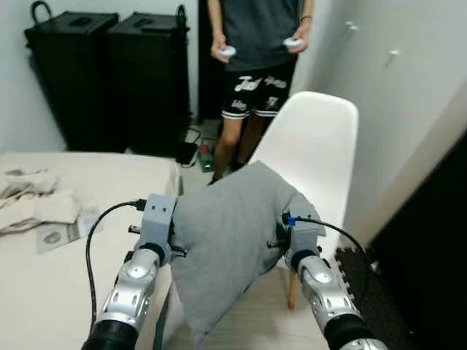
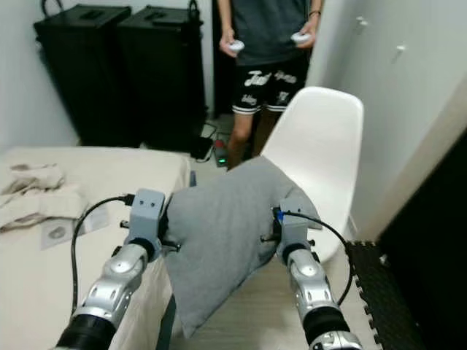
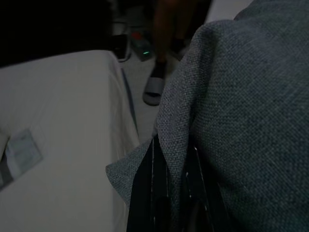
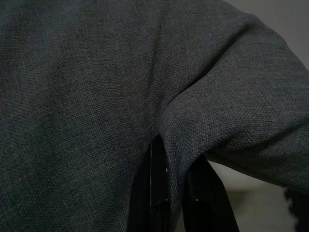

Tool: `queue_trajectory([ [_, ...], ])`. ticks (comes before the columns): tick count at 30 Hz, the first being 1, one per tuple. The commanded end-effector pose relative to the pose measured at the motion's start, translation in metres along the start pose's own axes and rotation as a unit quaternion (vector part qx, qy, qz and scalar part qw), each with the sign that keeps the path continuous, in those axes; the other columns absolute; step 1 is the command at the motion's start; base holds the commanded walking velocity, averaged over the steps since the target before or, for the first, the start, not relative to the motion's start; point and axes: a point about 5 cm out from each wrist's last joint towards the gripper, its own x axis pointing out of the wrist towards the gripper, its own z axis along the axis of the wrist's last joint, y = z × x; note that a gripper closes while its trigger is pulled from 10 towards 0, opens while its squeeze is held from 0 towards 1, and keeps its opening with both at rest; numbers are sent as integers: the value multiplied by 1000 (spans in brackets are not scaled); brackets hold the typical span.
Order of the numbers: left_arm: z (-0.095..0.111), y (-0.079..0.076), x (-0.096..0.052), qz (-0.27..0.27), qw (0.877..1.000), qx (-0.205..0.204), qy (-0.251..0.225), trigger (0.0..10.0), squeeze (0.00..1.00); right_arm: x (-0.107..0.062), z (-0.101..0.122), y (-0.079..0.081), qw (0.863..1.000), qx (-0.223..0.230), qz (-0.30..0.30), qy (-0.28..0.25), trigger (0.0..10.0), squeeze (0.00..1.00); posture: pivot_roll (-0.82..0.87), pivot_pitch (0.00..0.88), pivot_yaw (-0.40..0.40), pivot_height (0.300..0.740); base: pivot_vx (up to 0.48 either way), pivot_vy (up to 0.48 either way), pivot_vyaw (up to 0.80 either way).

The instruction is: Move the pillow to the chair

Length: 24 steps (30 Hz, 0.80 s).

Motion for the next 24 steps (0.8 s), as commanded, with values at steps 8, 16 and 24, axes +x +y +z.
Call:
queue_trajectory([
  [8, 3, -5, 1, -23, 1000, 7, -9, 10000, 0, -3, -8, 8, 1000, 6, 2, -3, 10000, 0, 19, 28, 61, 740, 0, 0, -800],
  [16, 4, -7, 2, -24, 1000, 2, -12, 10000, 0, -5, -10, 9, 1000, 2, 3, -1, 10000, 0, 5, 25, 50, 740, 0, 0, -800],
  [24, 8, -14, 3, -21, 999, -28, -27, 10000, 0, -3, -7, 6, 1000, -11, 12, -1, 10000, 0, -6, 26, 7, 740, 0, 0, -800],
])
